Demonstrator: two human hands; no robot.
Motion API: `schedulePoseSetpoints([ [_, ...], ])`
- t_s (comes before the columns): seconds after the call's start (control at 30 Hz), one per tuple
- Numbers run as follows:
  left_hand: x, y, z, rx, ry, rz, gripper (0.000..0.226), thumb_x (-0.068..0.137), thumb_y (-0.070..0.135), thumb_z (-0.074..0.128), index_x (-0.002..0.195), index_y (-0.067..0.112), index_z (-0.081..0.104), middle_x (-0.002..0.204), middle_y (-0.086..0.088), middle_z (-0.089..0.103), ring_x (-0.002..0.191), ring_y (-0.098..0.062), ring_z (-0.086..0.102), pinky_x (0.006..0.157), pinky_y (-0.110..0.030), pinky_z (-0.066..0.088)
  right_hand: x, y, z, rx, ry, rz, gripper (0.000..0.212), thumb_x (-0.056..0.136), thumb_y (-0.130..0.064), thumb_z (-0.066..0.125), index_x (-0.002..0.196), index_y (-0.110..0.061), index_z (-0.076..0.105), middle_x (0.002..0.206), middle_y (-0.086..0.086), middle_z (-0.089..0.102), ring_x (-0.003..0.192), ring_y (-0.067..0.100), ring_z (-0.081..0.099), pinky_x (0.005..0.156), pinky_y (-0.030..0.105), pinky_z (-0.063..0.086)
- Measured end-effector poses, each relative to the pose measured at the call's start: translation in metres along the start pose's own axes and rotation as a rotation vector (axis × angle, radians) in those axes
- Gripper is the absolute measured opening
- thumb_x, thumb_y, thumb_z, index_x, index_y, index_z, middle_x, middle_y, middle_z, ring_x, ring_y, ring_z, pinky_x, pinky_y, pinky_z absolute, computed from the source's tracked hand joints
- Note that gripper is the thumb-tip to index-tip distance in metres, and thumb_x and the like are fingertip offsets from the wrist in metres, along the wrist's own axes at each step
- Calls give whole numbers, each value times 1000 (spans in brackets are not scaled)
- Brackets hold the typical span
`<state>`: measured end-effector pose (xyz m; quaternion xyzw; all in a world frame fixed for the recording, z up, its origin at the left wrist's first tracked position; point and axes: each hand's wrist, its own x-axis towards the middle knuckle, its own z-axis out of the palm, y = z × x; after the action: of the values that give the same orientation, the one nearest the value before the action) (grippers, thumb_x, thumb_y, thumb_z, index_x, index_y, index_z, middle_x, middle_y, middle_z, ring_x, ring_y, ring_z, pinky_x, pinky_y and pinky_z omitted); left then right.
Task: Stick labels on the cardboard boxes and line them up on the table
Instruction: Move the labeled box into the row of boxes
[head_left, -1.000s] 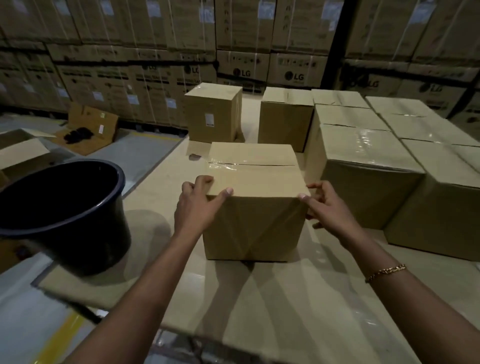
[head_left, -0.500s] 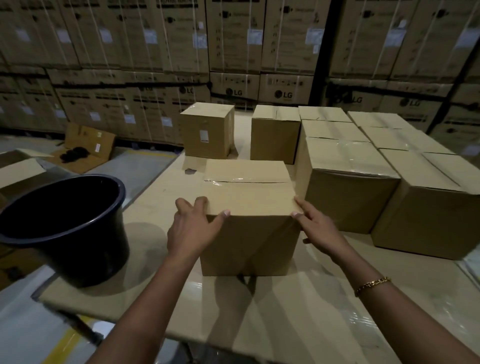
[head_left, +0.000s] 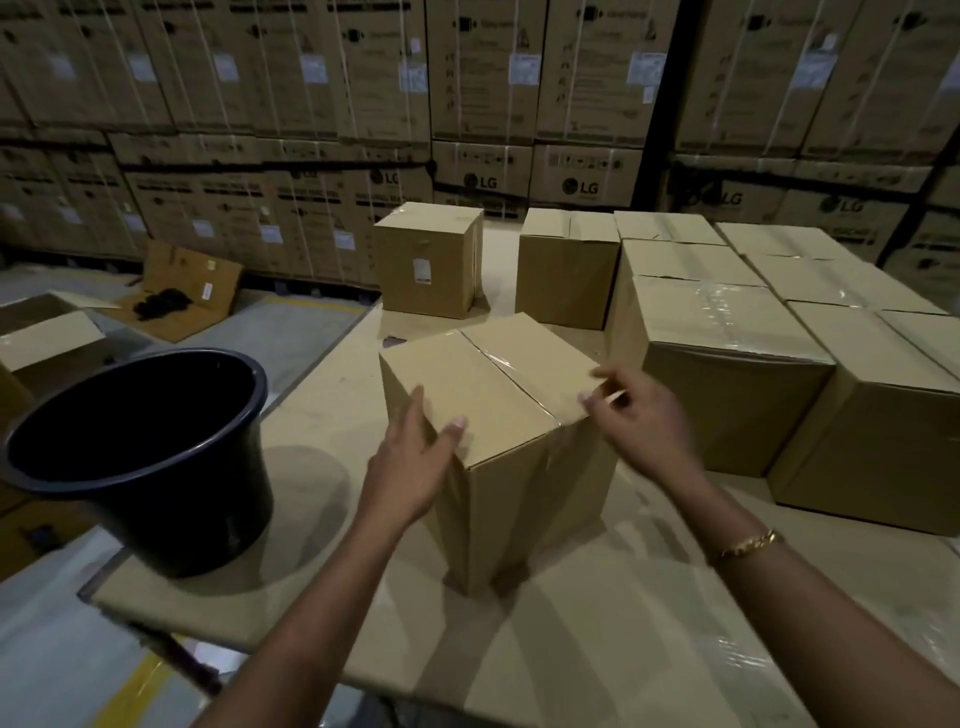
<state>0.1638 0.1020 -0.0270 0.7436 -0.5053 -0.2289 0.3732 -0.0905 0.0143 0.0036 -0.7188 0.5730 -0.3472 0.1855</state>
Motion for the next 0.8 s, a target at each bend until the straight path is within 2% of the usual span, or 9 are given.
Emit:
schedulePoseSetpoints([
  [0.03, -11, 1, 5, 19, -47, 1, 80, 90, 78, 41, 158, 47, 11, 166, 0, 25, 147, -34, 33, 118, -55, 30, 14, 12, -5, -49, 34, 36, 39, 96, -47, 60, 132, -32, 60, 120, -3, 64, 98, 14, 62, 83, 45, 58],
  [0.1, -24, 5, 14, 85, -135, 2, 83, 87, 82, 40, 156, 52, 5, 169, 0, 16, 150, -36, 28, 118, -58, 27, 31, 35, -9, -4, -78, 142, 49, 100, -48, 55, 146, -33, 49, 142, 4, 55, 121, 22, 55, 96, 50, 53],
  [0.2, -17, 5, 14, 86, -185, 42, 76, 90, 74, 47, 156, 52, 16, 168, -1, 18, 149, -33, 30, 118, -56, 29, 28, 46, -3, 224, -239, 247, 52, 103, -51, 48, 153, -39, 41, 159, 4, 41, 138, 28, 46, 108, 54, 46],
  [0.33, 16, -11, -11, -57, -35, 112, 43, 97, 42, 61, 140, 37, 58, 151, 0, 50, 132, -25, 52, 111, -46, 42, -2, 36, 7, 88, -127, 195, 56, 100, -56, 49, 152, -38, 42, 146, 5, 56, 118, 22, 59, 94, 47, 55],
  [0.43, 40, -22, -26, -26, 133, 101, 32, 102, 27, 57, 132, 32, 67, 141, 1, 60, 127, -22, 56, 109, -46, 46, -44, 20, 18, -63, -159, 52, 60, 98, -58, 52, 154, -41, 37, 145, -6, 55, 109, 14, 61, 92, 44, 55],
  [0.53, 59, -22, -30, 40, 225, 47, 33, 104, 21, 51, 132, 28, 68, 150, -5, 50, 137, -25, 45, 116, -45, 36, -73, -1, 23, -81, -230, -59, 61, 96, -60, 53, 152, -47, 33, 137, -17, 51, 102, 5, 61, 89, 42, 57],
  [0.67, 60, -18, -28, -65, 276, -29, 36, 105, 26, 50, 139, 27, 61, 163, -6, 28, 146, -28, 34, 118, -46, 32, -70, -12, 9, 107, -313, -79, 49, 96, -55, 59, 143, -47, 49, 118, -20, 60, 95, 3, 63, 86, 34, 56],
  [0.73, 42, -11, -15, -100, 256, 0, 46, 102, 35, 56, 147, 29, 51, 167, -4, 14, 150, -29, 25, 119, -48, 31, -47, -5, 2, 213, -192, -2, 42, 97, -46, 61, 139, -40, 55, 112, -18, 61, 93, 6, 62, 83, 35, 58],
  [0.8, 10, 0, 8, -68, 213, 68, 59, 95, 43, 64, 150, 32, 45, 167, 1, 5, 152, -26, 13, 118, -48, 30, -11, 11, -2, 190, -26, 68, 41, 98, -44, 60, 137, -31, 56, 121, -7, 59, 105, 14, 60, 89, 45, 58],
])
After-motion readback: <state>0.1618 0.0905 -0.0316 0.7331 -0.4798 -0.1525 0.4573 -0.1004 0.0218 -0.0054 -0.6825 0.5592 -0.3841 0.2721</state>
